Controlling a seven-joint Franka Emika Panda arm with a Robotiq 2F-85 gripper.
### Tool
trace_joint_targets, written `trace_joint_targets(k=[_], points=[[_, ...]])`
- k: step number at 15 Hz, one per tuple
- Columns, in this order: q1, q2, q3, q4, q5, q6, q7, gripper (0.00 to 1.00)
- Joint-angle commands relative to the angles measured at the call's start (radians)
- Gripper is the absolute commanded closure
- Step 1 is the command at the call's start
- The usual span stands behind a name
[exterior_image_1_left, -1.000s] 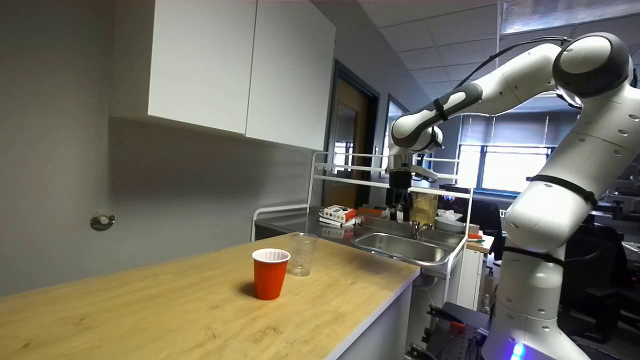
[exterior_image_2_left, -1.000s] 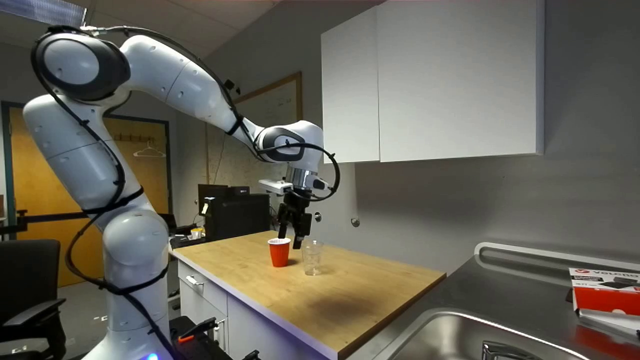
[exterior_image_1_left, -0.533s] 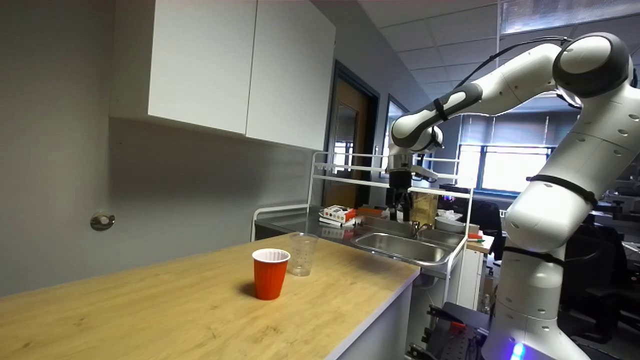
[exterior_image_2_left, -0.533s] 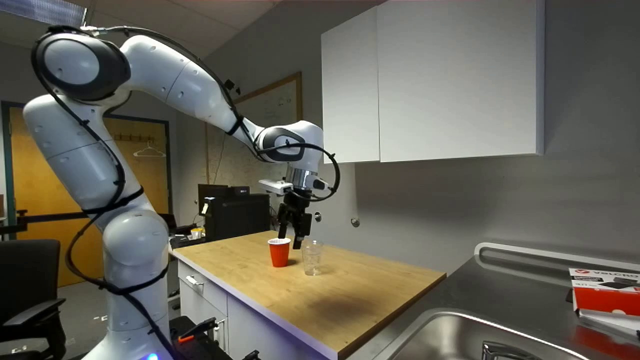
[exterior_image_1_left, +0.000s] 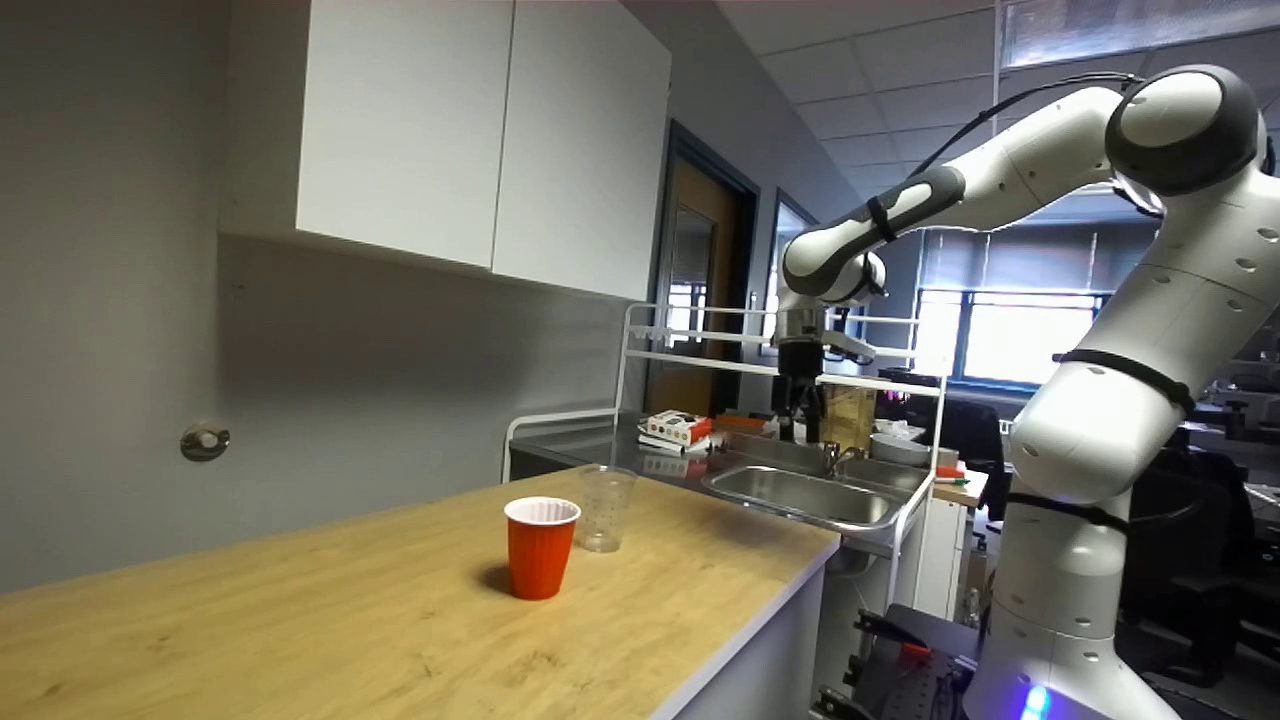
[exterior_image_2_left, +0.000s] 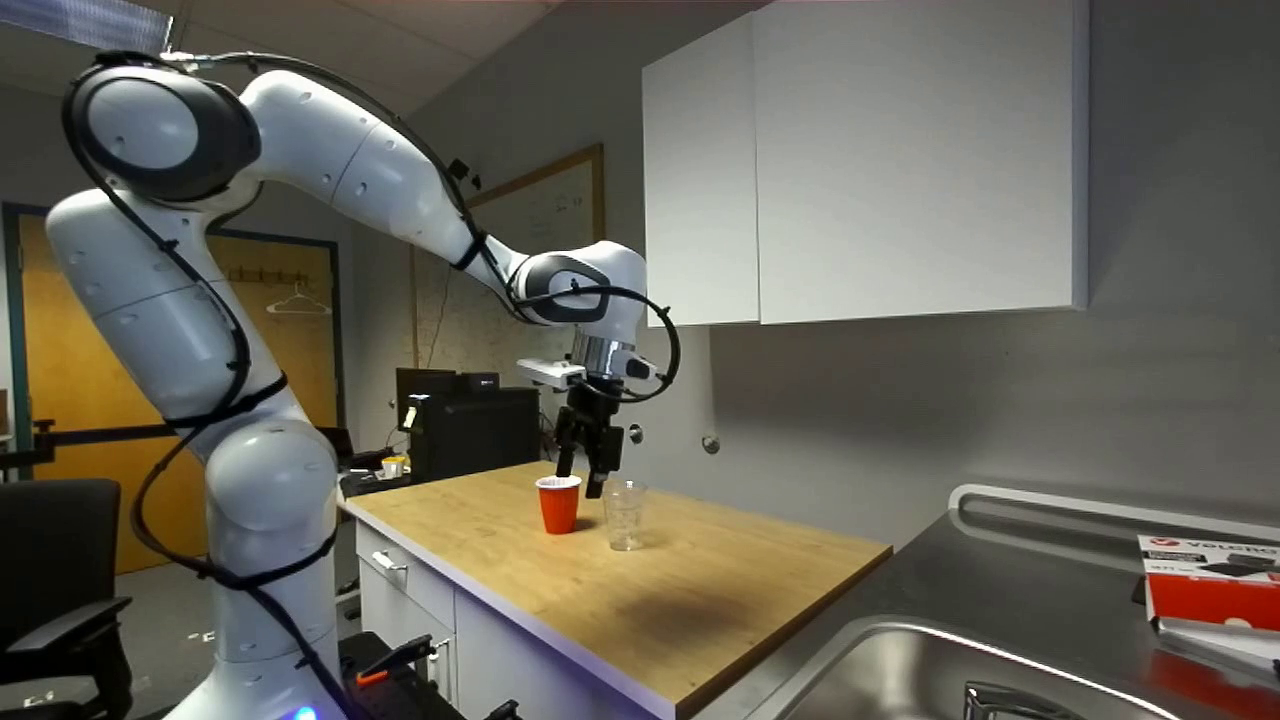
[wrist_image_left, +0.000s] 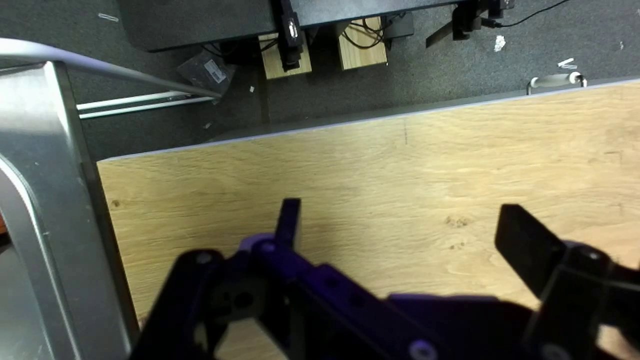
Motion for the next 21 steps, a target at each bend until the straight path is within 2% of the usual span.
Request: trace_joint_targets(k=[1, 7, 14, 21], points=[[-0.017, 0.007, 0.017, 0.007, 0.004, -0.001, 0.005, 0.00], [-0.007, 0.064, 0.053, 0.037, 0.009, 0.053, 0.084, 0.00], [0.040, 0.206, 0.161, 0.140, 0.006, 0.082, 0.225, 0.00], [0.120, 0.368, 0.260, 0.282, -0.008, 0.065, 0.362, 0.00]])
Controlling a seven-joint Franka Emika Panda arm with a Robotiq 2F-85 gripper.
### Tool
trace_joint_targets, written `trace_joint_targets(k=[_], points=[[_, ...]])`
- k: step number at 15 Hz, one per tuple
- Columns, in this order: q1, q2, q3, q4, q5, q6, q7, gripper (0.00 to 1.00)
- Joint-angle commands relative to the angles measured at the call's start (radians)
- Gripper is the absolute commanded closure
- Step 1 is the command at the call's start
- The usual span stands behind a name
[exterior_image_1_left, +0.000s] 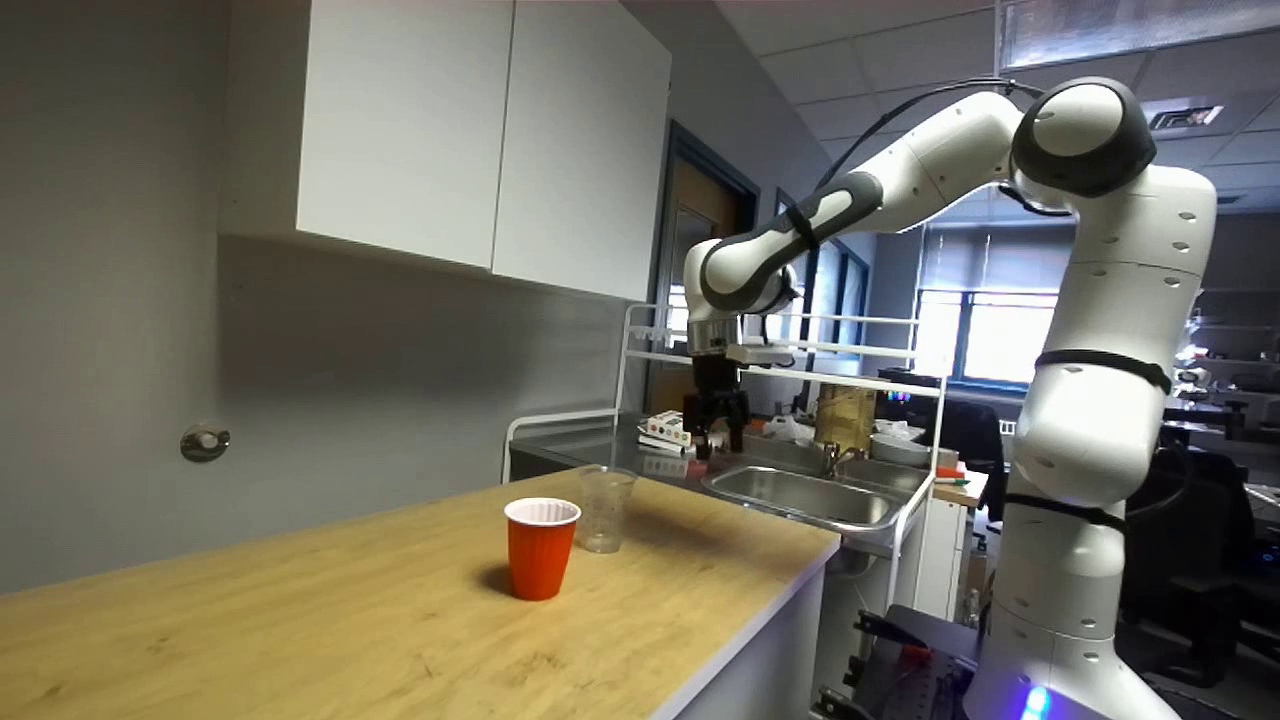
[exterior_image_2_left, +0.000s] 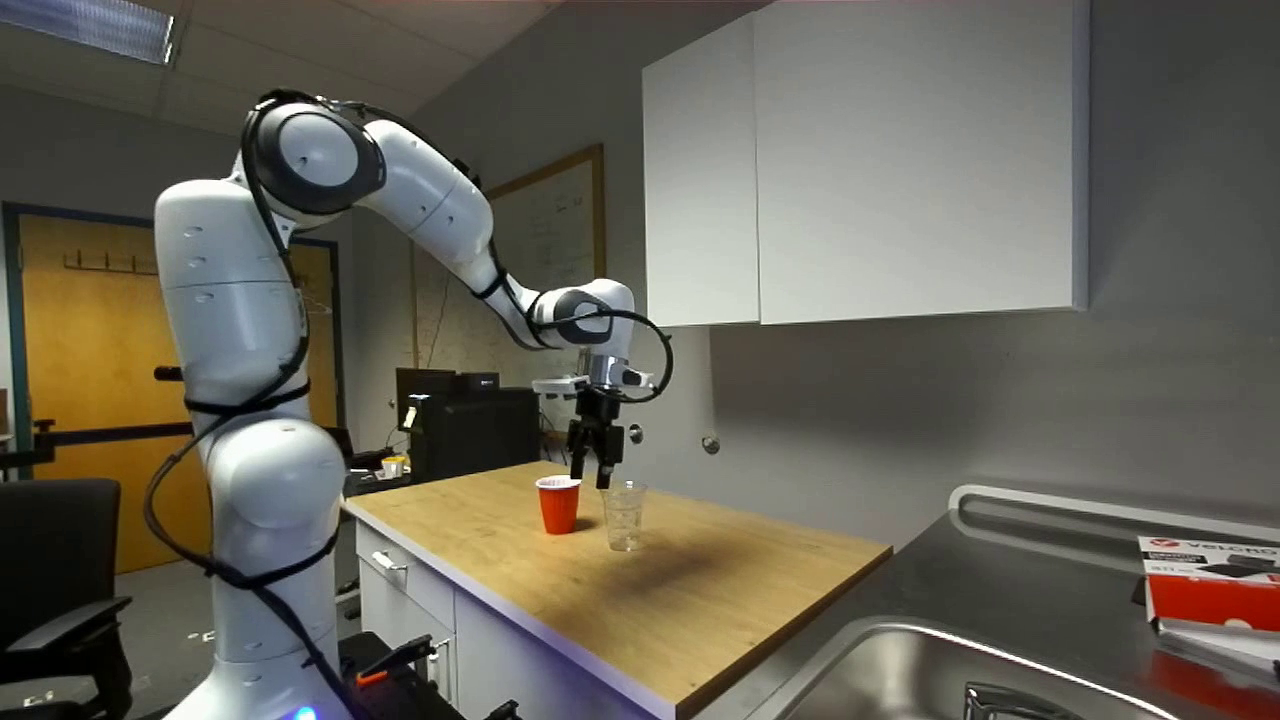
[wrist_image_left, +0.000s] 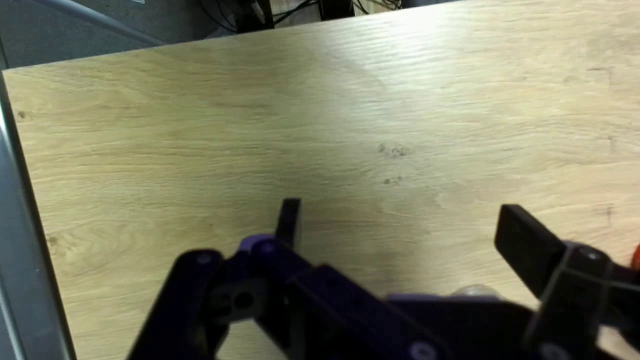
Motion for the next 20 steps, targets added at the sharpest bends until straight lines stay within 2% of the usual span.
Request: trace_joint_targets(k=[1, 10, 20], points=[[0.038, 0.096, 0.042, 0.108, -0.006, -0.034, 0.072, 0.00], [0.155, 0.297, 0.115, 0.327, -0.032, -0.084, 0.112, 0.00], [0.289, 0.520, 0.158, 0.596, -0.061, -0.247, 0.096, 0.00]])
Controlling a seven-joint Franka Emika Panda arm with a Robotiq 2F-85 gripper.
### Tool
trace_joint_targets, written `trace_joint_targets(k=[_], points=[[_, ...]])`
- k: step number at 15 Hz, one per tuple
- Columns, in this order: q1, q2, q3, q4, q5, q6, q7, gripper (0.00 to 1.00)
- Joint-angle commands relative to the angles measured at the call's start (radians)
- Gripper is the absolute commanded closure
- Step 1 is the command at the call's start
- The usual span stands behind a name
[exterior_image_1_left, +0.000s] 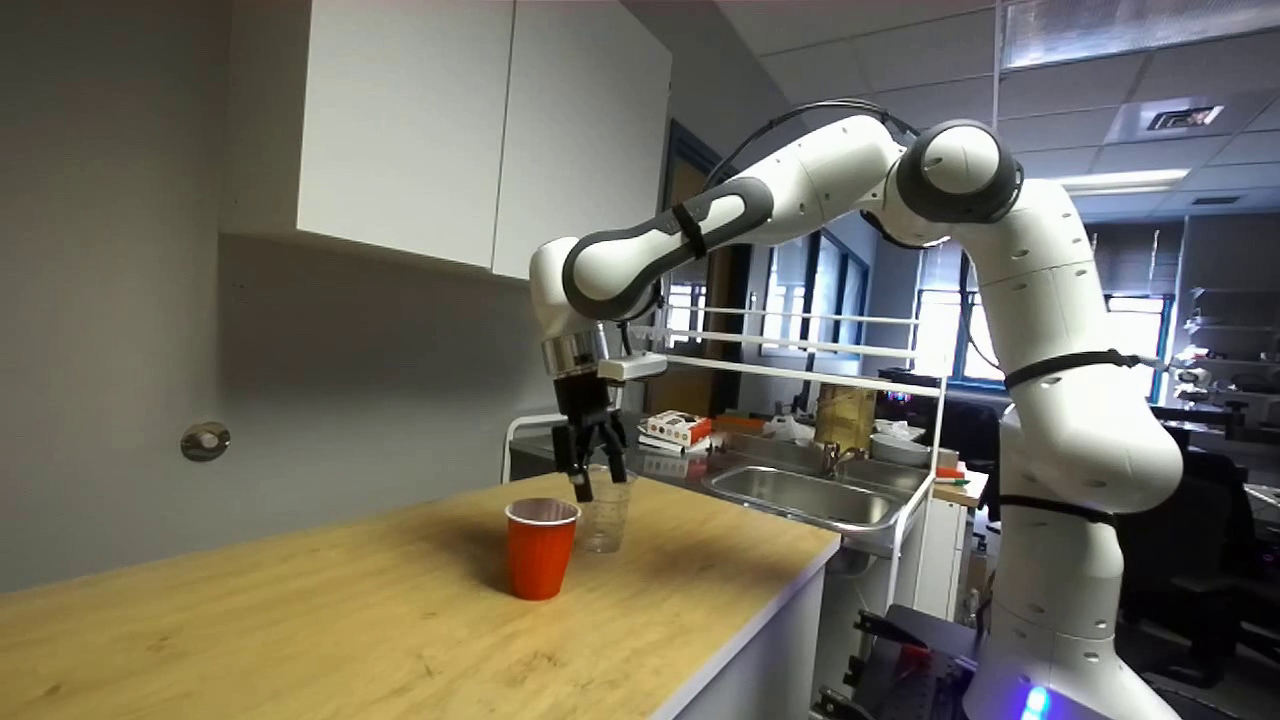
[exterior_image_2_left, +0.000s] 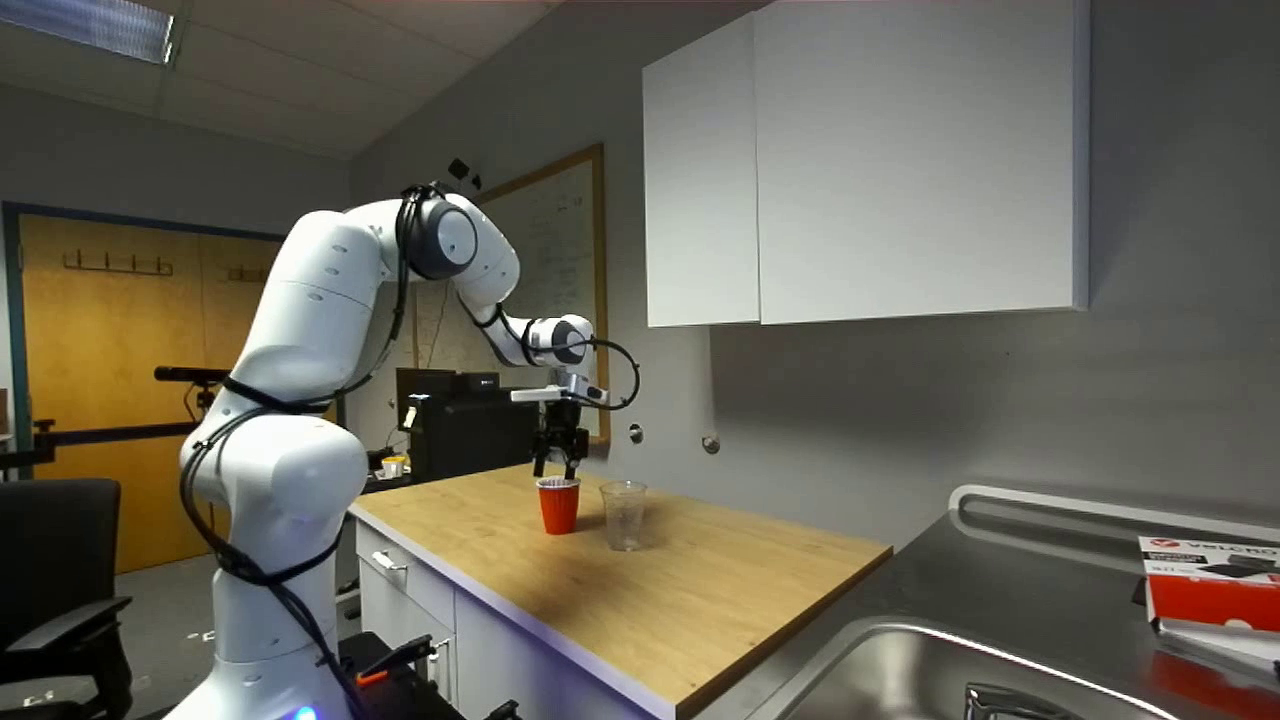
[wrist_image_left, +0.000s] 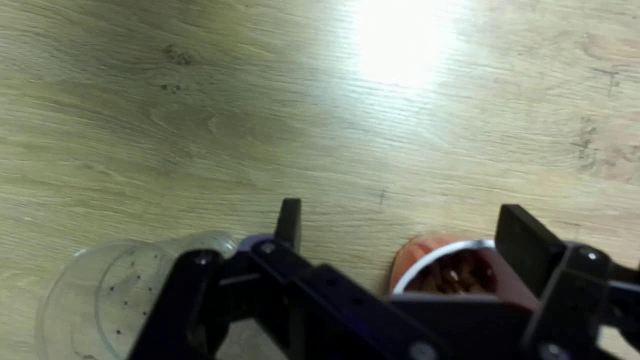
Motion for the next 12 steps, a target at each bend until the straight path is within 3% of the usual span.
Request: trace_joint_targets(k=[1, 8, 12], points=[[0.045, 0.092, 0.020, 0.132, -0.035, -0.091, 0.000, 0.00], [0.132, 0.198, 0.039, 0.263, -0.080, -0.184, -0.029, 0.00], [0.145, 0.245, 0.051, 0.321, -0.097, -0.223, -0.135, 0.00]])
